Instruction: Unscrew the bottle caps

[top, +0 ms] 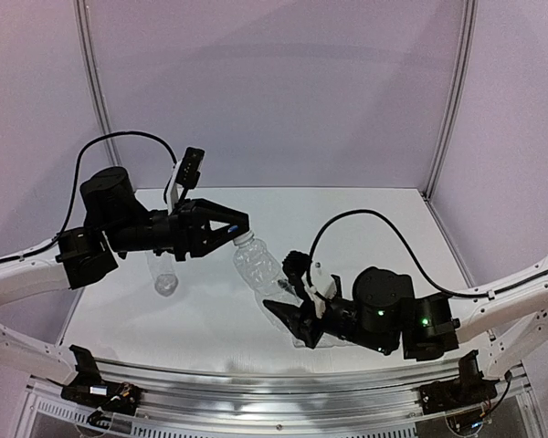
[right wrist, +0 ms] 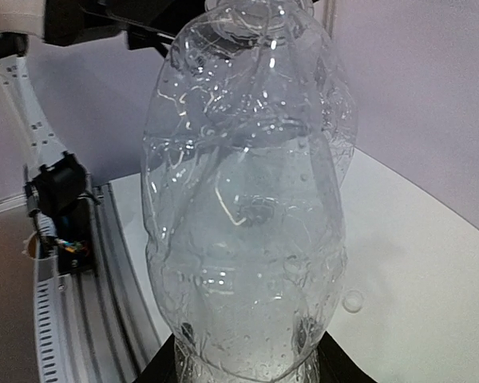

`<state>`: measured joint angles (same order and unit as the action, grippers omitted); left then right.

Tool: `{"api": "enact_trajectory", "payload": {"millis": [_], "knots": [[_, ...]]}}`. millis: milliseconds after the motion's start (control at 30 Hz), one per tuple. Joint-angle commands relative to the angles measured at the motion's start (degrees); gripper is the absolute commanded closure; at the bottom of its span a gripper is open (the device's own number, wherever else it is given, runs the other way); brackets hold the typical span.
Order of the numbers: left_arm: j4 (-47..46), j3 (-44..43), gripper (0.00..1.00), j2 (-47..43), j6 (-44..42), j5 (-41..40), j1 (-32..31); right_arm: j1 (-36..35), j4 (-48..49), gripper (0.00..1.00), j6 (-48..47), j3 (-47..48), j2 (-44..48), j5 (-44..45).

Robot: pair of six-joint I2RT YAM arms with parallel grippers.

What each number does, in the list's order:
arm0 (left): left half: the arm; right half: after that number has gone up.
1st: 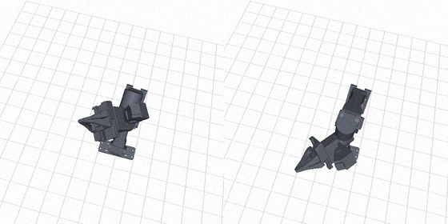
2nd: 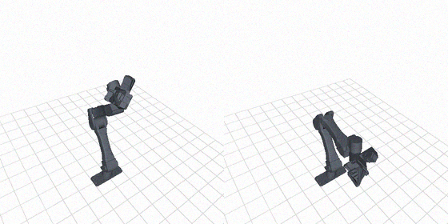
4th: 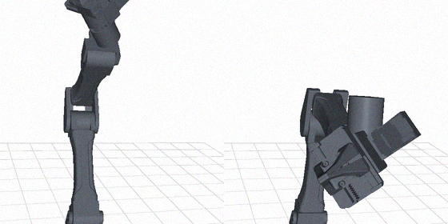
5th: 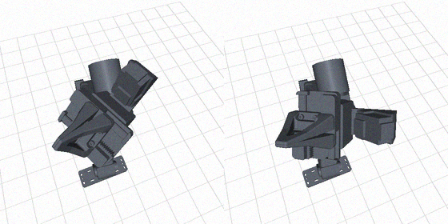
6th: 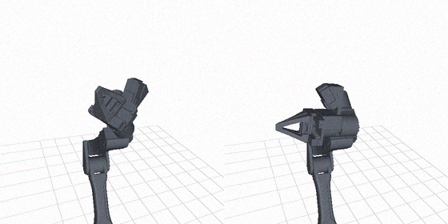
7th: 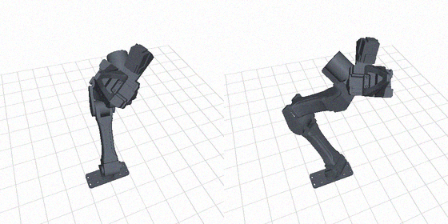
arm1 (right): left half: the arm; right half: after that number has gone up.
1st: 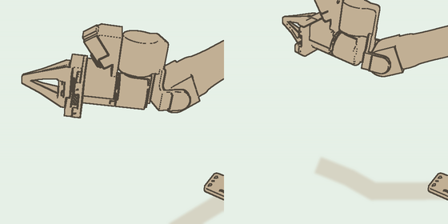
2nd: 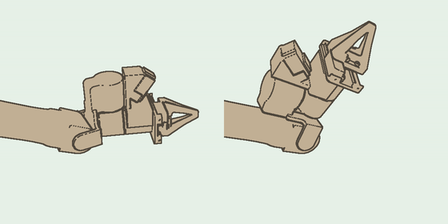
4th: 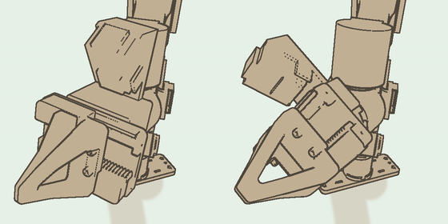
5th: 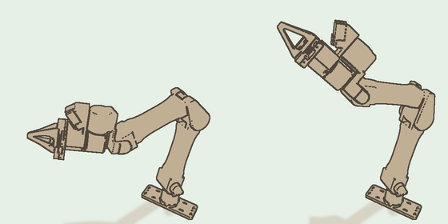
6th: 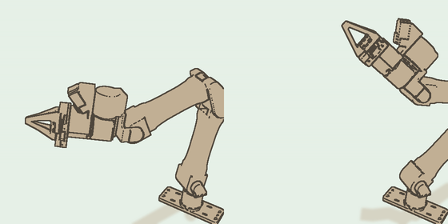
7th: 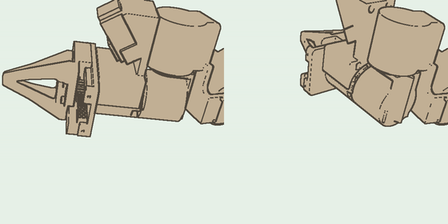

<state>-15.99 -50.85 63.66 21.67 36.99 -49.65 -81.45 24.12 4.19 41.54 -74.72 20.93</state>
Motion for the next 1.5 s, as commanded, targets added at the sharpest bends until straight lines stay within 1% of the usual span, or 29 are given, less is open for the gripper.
{"api": "enact_trajectory", "payload": {"millis": [0,33,100,133,167,267,300,333,400,433,467,567,633,767,867,967,1033,1167,1300,1467], "knots": [[10.93,-3.82,0.86,0.77,2.76,-22.92,-3.77,0.24,-10.05,0.64,3.47,6.82,-4.90,23.93],[13.85,-4.39,0.86,0.77,3.29,-29.51,-4.96,0.19,-11.33,0.64,3.69,7.71,-6.11,25.82],[17.70,-5.31,0.85,0.94,4.83,-40.15,-7.33,0.12,-12.38,0.64,3.73,9.25,-8.62,28.39],[18.11,-5.37,0.82,1.15,5.47,-42.89,-7.78,0.03,-12.80,0.64,3.57,9.97,-9.70,29.04],[17.53,-5.08,0.79,1.19,5.90,-43.54,-7.88,-0.05,-13.23,0.64,3.43,10.78,-10.52,29.31],[16.50,-4.61,0.72,1.29,5.97,-41.12,-7.90,-0.20,-13.17,0.64,3.06,11.30,-11.50,28.78],[14.71,-4.42,0.67,1.25,5.58,-39.53,-7.92,-0.18,-12.88,0.64,2.88,11.03,-11.38,28.13],[13.97,-4.24,0.60,1.08,5.08,-38.27,-7.85,-0.20,-12.53,0.64,2.66,10.77,-11.11,27.34],[12.93,-3.58,0.40,0.04,3.51,-36.53,-7.85,-0.15,-11.66,0.64,2.67,9.76,-9.87,25.10],[12.40,-2.96,0.31,-0.51,2.54,-35.33,-7.91,-0.19,-10.99,0.64,2.59,8.95,-8.96,23.50],[11.90,-2.41,0.25,-1.51,1.48,-34.48,-7.85,-0.19,-10.06,0.64,2.48,8.11,-7.98,21.88],[10.89,-0.33,0.12,-5.08,-1.94,-32.51,-7.71,-0.20,-7.05,0.64,2.35,5.03,-4.26,16.06],[9.20,1.64,0.07,-8.33,-3.77,-28.75,-6.97,-0.11,-4.58,0.63,1.82,2.58,-1.59,9.85],[3.55,4.53,0.07,-11.97,-3.11,-15.83,-4.22,-0.11,1.26,0.63,0.50,-2.67,3.95,-5.00],[-0.02,5.48,0.08,-12.51,-2.60,-9.14,-3.96,-0.08,2.67,0.63,0.37,-4.54,7.04,-11.63],[-3.35,5.52,0.11,-11.27,-1.57,-3.64,-4.26,-0.11,2.95,0.63,0.38,-5.27,8.49,-14.85],[-4.59,5.04,0.12,-9.69,-1.49,-1.61,-4.78,-0.05,2.91,0.63,0.43,-5.36,8.83,-15.51],[-3.62,3.23,0.13,-7.37,-3.43,0.67,-6.57,-0.10,2.62,0.63,0.53,-5.20,8.77,-16.03],[-2.38,2.53,0.14,-6.39,-5.36,-0.44,-8.18,-0.08,2.26,0.63,0.41,-4.53,7.92,-16.74],[-1.95,2.20,0.20,-5.84,-6.05,-1.70,-8.86,-0.09,1.74,0.64,0.44,-3.69,6.63,-17.66]]}}
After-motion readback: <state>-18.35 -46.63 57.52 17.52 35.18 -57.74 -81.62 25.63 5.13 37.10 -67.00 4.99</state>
